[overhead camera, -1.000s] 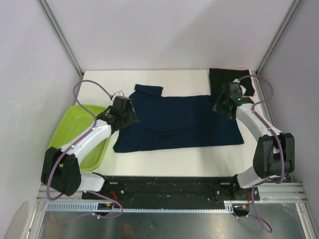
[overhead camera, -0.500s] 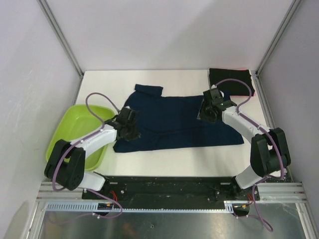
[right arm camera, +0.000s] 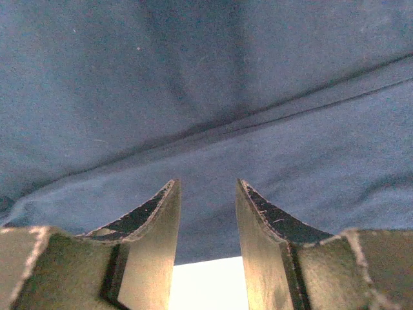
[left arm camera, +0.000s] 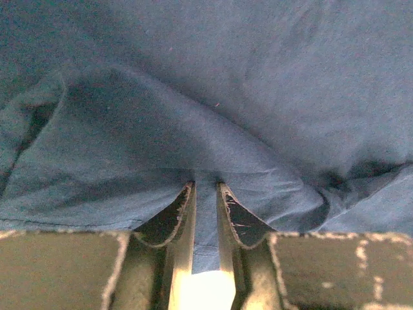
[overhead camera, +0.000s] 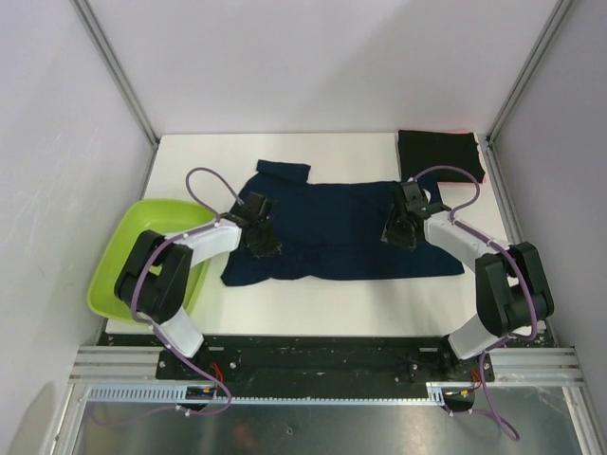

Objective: Fold and stack the t-shirts
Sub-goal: Fold the flattened tshirt in 1/3 of the way

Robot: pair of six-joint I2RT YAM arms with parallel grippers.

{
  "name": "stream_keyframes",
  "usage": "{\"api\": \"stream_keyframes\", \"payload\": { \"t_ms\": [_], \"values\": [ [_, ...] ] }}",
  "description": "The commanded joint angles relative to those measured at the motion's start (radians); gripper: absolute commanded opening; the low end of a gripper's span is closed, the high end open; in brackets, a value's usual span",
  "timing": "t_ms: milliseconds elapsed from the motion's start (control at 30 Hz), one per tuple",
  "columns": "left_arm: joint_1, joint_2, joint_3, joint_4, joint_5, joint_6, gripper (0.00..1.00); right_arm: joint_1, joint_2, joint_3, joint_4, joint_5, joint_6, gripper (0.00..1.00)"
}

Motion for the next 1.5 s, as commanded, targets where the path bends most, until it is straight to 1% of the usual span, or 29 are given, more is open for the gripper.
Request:
{"api": "stream_keyframes", "payload": {
  "t_ms": [0, 133, 200, 233, 367, 433, 567, 667, 767, 833, 1000, 1100, 1267, 1367, 1467],
  "values": [
    [-0.001, 0.040, 0.079, 0.040, 0.001, -0.016, 0.23, 0.009, -0.036, -0.031, 0.036, 0.018, -0.018, 0.44],
    [0.000, 0.044, 0.074, 0.037, 0.004, -0.015, 0.25, 0.014, -0.028, -0.051, 0.048, 0.016, -0.034, 0.44],
    [0.001, 0.022, 0.043, 0.024, 0.002, -0.012, 0.26, 0.016, -0.023, -0.062, 0.046, 0.038, -0.040, 0.44],
    [0.001, 0.003, 0.021, 0.015, -0.021, -0.012, 0.26, 0.011, -0.021, -0.070, 0.045, 0.045, -0.041, 0.44],
    [0.014, -0.089, -0.103, -0.005, -0.089, -0.022, 0.32, -0.025, -0.035, -0.120, 0.055, 0.060, -0.022, 0.44],
    [0.026, -0.111, -0.139, -0.005, -0.102, -0.019, 0.37, -0.044, -0.051, -0.146, 0.069, 0.067, -0.011, 0.44],
    [0.047, -0.119, -0.141, -0.014, -0.107, 0.003, 0.42, -0.074, -0.063, -0.176, 0.098, 0.064, -0.008, 0.45],
    [0.049, -0.154, -0.120, -0.017, -0.094, 0.019, 0.45, -0.076, -0.072, -0.180, 0.098, 0.066, -0.011, 0.45],
    [0.047, -0.193, -0.099, -0.018, -0.058, 0.027, 0.46, -0.071, -0.089, -0.183, 0.094, 0.073, -0.013, 0.45],
    [0.041, -0.214, -0.093, -0.022, -0.036, 0.026, 0.44, -0.069, -0.096, -0.184, 0.089, 0.076, -0.014, 0.45],
    [0.012, -0.305, -0.139, -0.053, -0.020, 0.013, 0.38, -0.054, -0.120, -0.186, 0.075, 0.088, -0.014, 0.45],
    [-0.032, -0.356, -0.189, -0.066, -0.014, 0.008, 0.36, -0.043, -0.129, -0.185, 0.074, 0.082, -0.009, 0.45],
    [-0.150, -0.364, -0.225, -0.096, -0.037, -0.012, 0.35, -0.030, -0.140, -0.185, 0.075, 0.079, 0.003, 0.45],
    [-0.186, -0.354, -0.231, -0.099, -0.052, -0.019, 0.35, -0.030, -0.141, -0.185, 0.074, 0.074, 0.005, 0.45],
    [-0.198, -0.368, -0.236, -0.110, -0.091, -0.034, 0.36, -0.017, -0.153, -0.184, 0.081, 0.049, 0.017, 0.45]
  ]
}}
